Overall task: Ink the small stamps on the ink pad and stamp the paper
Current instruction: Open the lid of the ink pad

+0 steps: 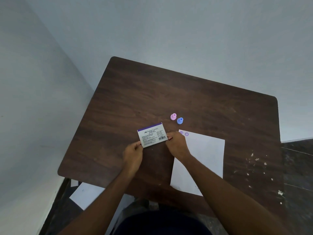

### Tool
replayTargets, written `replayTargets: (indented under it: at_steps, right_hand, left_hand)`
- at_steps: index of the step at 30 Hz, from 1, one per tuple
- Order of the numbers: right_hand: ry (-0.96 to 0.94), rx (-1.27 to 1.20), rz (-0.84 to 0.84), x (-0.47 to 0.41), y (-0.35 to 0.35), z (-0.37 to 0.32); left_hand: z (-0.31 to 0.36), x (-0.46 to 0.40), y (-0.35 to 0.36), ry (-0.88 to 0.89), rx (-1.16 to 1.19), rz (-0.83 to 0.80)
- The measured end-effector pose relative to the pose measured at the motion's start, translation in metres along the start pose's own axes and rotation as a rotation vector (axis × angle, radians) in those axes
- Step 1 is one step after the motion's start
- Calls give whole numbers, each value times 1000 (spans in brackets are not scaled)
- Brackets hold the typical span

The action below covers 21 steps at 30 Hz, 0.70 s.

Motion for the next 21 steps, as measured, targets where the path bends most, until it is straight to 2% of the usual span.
replayTargets:
  at_steps: [6, 12, 17, 21]
  right_hand:
    - [-32, 19, 72, -2, -11, -4]
    - [-127, -10, 195, -11, -30, -25]
    - [-36, -30, 138, -28, -31, -36]
    - [-163, 21, 65, -37, -29, -48]
  left_hand:
    - [5, -3, -9, -19, 54, 82]
    - [33, -6, -19, 62, 77, 119]
    - [55, -14, -24, 156, -40, 151]
    - [61, -22, -19, 122, 54, 91]
Point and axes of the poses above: each hand's wrist, its own x-axis away from the middle knuckle, its own y-axis out of the palm, z = x × y, the point moved 6 cm from there along -x, towards the middle knuckle, and after that the axes turned 14 degrees about x, right-handed, at the moved point
